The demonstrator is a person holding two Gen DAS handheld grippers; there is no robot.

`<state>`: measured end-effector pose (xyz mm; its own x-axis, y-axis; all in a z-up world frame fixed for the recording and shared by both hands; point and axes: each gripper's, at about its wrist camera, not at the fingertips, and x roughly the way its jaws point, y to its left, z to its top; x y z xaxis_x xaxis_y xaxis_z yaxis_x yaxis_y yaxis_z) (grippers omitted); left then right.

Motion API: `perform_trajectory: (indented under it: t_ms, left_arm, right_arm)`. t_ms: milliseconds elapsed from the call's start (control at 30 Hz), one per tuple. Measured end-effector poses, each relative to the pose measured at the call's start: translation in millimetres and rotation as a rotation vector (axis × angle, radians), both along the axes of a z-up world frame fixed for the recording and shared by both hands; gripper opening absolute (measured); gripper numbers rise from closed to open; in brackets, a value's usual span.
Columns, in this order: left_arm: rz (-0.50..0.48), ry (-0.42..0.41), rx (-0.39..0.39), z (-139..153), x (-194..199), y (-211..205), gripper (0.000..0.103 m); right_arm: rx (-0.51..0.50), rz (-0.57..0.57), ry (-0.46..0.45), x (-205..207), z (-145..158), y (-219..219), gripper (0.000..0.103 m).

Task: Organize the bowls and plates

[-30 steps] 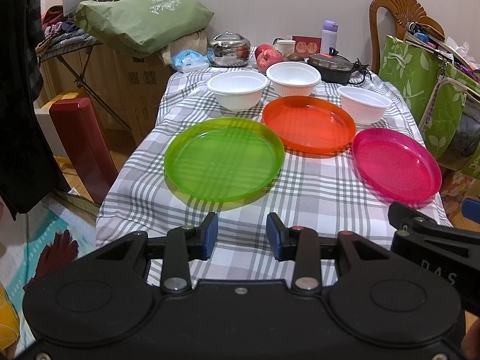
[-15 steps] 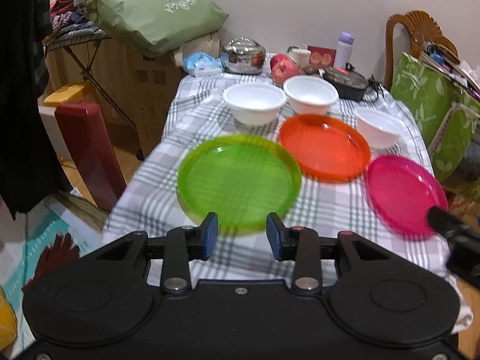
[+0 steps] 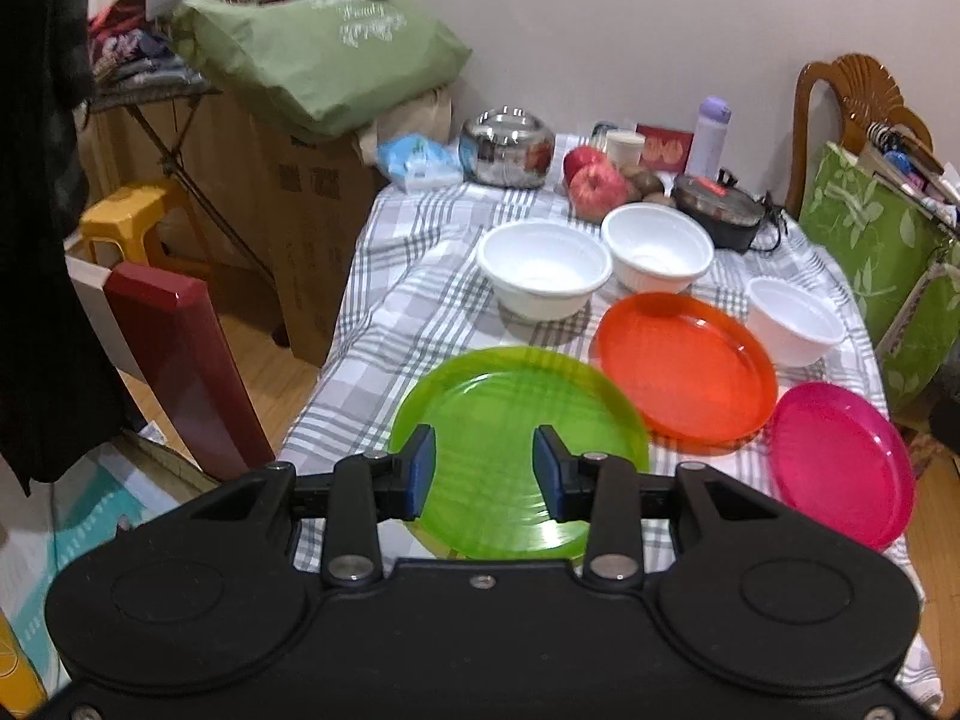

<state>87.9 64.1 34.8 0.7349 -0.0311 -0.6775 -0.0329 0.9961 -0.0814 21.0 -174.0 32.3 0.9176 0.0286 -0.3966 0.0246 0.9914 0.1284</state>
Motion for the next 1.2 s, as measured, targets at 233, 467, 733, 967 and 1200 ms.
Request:
perform_trajectory:
  t_ms: [233,467,733,967,1200]
  left_arm:
    - [0.041,0.132,-0.033,-34,27,28,0.047]
    - [0.049,0.226,-0.024,-65,49,46,0.047]
    - [-0.001,0.261,-0.003,-81,78,47,0.047]
    - [-0.076,0.277,-0.007,-88,93,47,0.047]
    - [-0.114,0.299,-0.017,-96,106,46,0.047]
  right_arm:
    - [0.067,0.107,0.169,37,-34,21,0.096]
    - [0.072,0.211,0.351,79,-69,53,0.092]
    - [0.062,0.244,0.407,117,-83,75,0.085]
    - [0.060,0.245,0.457,143,-93,81,0.084]
    - [0.025,0.252,0.506,165,-104,91,0.070]
